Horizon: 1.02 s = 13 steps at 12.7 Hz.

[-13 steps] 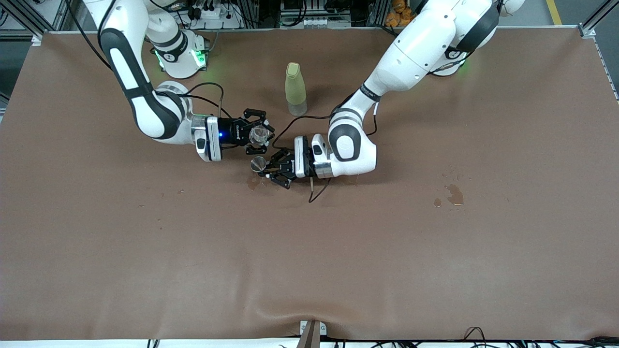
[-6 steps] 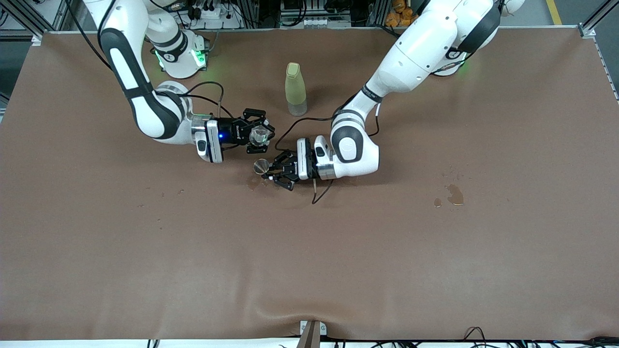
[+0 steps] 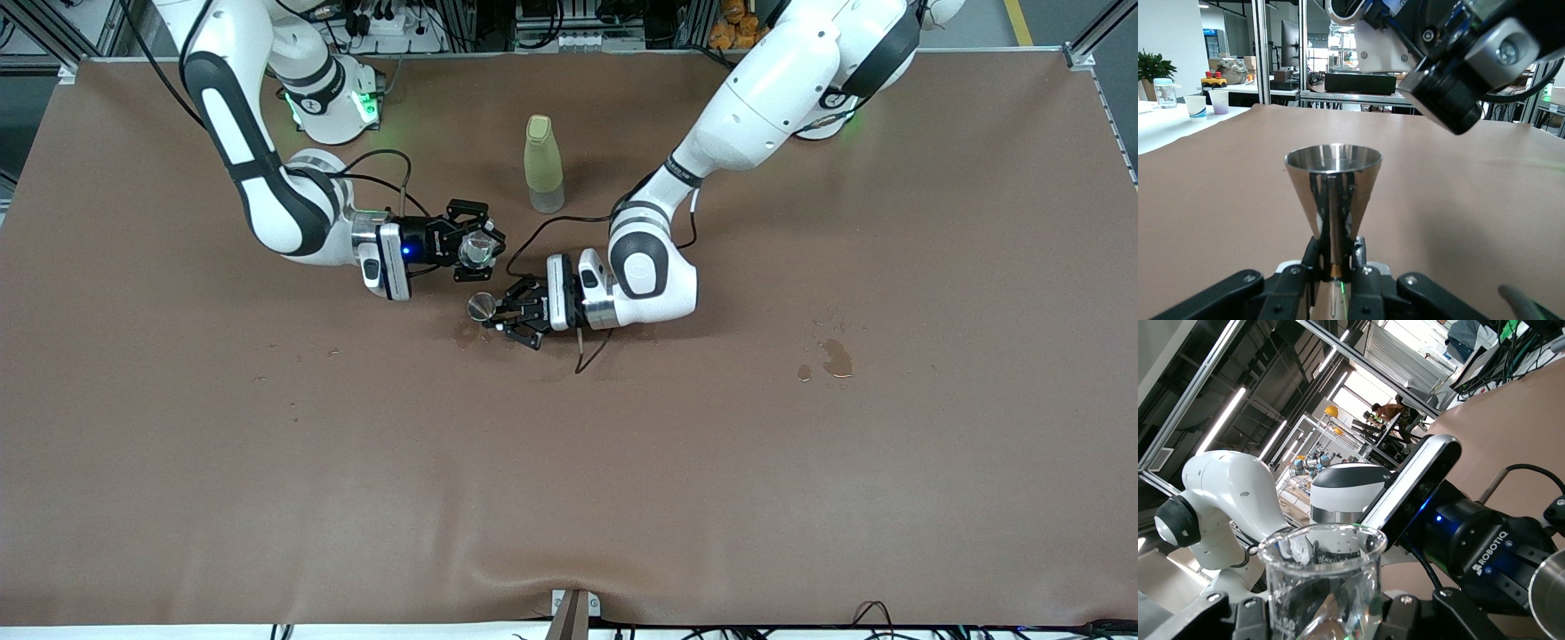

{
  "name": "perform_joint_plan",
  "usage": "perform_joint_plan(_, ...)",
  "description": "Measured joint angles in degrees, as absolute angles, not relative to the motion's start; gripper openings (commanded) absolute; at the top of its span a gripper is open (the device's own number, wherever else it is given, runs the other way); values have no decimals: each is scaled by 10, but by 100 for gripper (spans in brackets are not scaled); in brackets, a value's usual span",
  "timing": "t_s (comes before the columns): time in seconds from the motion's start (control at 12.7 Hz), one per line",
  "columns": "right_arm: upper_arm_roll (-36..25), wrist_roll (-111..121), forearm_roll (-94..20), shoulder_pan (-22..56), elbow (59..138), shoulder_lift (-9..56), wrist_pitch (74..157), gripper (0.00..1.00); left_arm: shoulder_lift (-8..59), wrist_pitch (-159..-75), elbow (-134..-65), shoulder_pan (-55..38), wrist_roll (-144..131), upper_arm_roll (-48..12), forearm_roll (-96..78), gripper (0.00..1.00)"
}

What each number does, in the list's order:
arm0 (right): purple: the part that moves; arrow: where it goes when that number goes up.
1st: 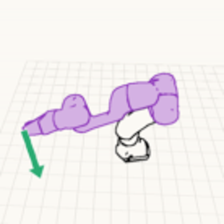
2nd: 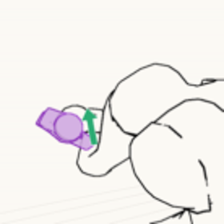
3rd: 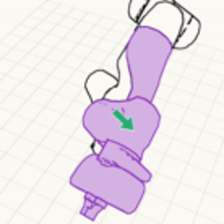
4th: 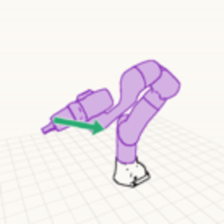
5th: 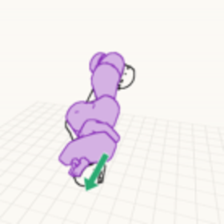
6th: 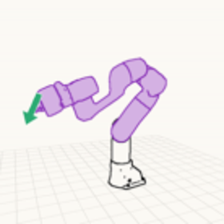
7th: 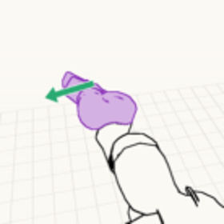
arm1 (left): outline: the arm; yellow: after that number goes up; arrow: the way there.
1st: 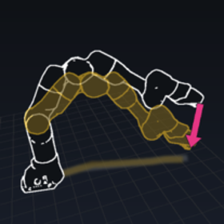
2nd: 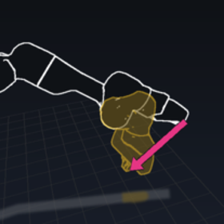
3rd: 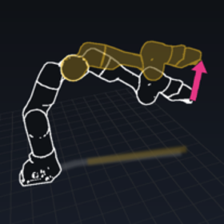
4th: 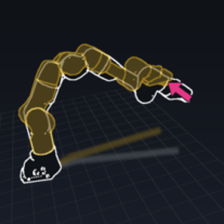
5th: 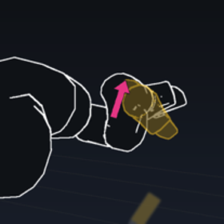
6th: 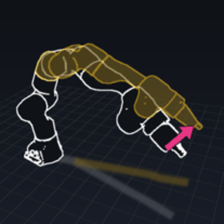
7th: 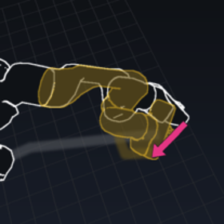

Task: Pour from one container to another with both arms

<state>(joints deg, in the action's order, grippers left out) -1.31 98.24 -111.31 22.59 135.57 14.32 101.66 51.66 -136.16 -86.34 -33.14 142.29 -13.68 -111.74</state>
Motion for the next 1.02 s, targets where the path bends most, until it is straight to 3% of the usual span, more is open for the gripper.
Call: perform_joint_plan(1.02,-13,862,-1116,226,1356,143,1007,0,517,-1362,-866,-332,1423,-137,-1118,0)
